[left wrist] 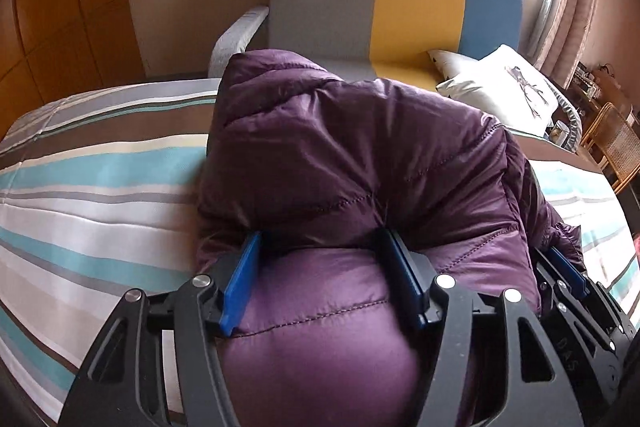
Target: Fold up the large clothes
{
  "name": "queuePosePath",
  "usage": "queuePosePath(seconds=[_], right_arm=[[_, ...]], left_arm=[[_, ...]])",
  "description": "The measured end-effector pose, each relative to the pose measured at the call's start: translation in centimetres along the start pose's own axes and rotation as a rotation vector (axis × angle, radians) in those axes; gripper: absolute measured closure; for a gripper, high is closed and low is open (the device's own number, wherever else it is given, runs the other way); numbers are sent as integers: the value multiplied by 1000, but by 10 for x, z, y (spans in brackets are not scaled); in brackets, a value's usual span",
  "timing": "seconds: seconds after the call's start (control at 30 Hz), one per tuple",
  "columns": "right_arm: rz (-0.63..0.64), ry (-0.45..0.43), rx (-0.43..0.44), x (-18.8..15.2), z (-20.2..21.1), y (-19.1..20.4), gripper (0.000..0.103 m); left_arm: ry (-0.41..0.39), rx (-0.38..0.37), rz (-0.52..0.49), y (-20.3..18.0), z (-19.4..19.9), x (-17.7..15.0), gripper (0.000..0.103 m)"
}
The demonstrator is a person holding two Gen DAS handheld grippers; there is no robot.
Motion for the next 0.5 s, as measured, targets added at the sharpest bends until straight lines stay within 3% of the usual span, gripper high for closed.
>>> queuePosePath(seconds=[0.1,0.17,0.2,0.23,0.3,0.5], right_arm=[[-1,-11,2,0,3,0,70],[-6,-16,9,0,7,-1,70],[-7,-18,19,0,9,-2,69],[-10,-18,30,2,13,-4,69],[-15,-16,51,8,23,-7,69],[70,-59,69,44,41,3,69]], left_arm=[[-13,-7,-6,0,6,-1,40],[-27,-20,-21,-2,16,-3,30],[-29,-21,-18,1,26,-4,14],[-27,-28,-9,4,32,-6,10],[-35,-57,6,11,45,-5,10],[-95,-30,68,18,57,15,10]])
Point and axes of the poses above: each gripper's, at about its wrist camera, not at the fingertips, and z roughly against the way its jaws point, y to its left, x to its top, the point moved 2 cm from there along -z, roughly the way its jaws point, and after that the axes turned 12 degrees about -x, right-handed, at the moved point
